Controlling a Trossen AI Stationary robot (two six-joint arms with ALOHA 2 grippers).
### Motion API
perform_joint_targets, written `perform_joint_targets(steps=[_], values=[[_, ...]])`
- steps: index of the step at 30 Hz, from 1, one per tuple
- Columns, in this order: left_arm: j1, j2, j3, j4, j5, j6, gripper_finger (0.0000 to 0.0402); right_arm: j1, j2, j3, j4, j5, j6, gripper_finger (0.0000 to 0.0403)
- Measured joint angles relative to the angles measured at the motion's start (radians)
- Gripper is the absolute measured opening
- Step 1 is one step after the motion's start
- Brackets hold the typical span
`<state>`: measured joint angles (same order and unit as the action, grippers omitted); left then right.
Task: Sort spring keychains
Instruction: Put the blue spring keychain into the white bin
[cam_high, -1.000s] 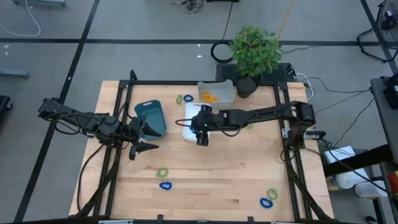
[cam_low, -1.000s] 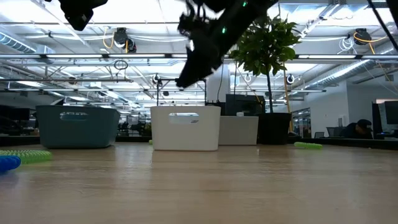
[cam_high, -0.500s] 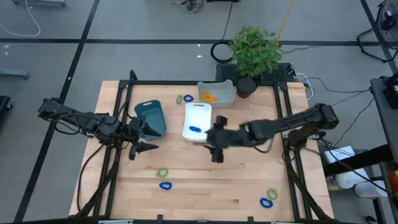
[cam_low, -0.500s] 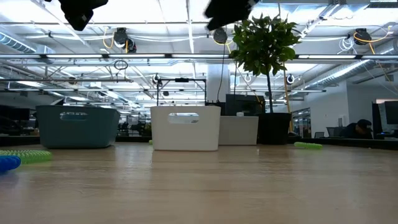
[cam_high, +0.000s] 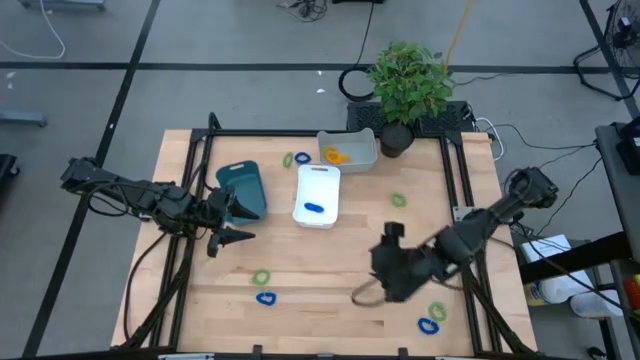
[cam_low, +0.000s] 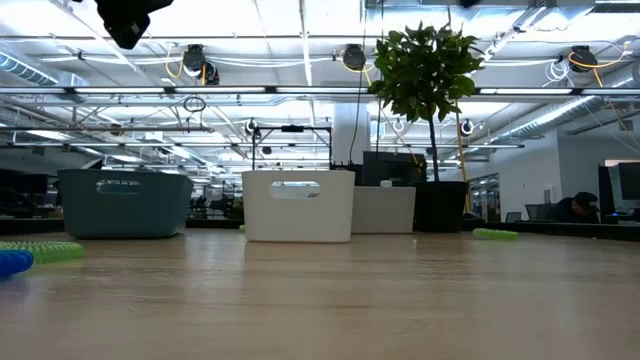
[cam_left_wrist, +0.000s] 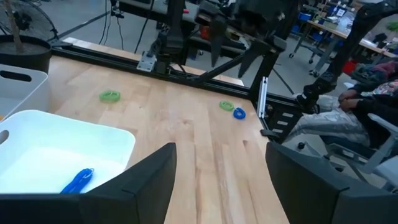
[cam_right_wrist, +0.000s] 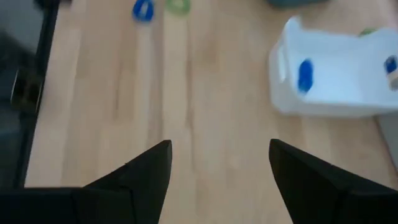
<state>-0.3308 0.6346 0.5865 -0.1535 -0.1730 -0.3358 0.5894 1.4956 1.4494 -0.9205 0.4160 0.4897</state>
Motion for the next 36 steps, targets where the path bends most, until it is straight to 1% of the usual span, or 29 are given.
perform_joint_targets(steps=[4,12,18,22,27,31,36], values=[[0.0,0.0,0.0,0.0,0.0,-0.017,0.0253,0.098,0.0,0.0,-0.079,-0.001,0.12,0.0256],[0.0,0.0,0.0,0.0,0.018,-0.027,0.0253,0.271,0.0,0.0,-0.112,-0.001,0.352,0.0256],[0.0,0.0,0.0,0.0,0.019,-0.041,0.0253,0.361,0.0,0.0,-0.122,0.002,0.489,0.0256],[0.0,0.0,0.0,0.0,0.019,-0.041,0.0253,0.405,0.0,0.0,-0.132,-0.001,0.564,0.0256],[0.0,0.0,0.0,0.0,0.019,-0.04,0.0253,0.441,0.0,0.0,-0.131,-0.005,0.62,0.0256],[0.0,0.0,0.0,0.0,0.019,-0.04,0.0253,0.448,0.007,0.0,-0.133,-0.051,0.65,0.0256],[0.0,0.0,0.0,0.0,0.019,-0.044,0.0253,0.446,0.064,-0.001,-0.156,-0.16,0.653,0.0256]])
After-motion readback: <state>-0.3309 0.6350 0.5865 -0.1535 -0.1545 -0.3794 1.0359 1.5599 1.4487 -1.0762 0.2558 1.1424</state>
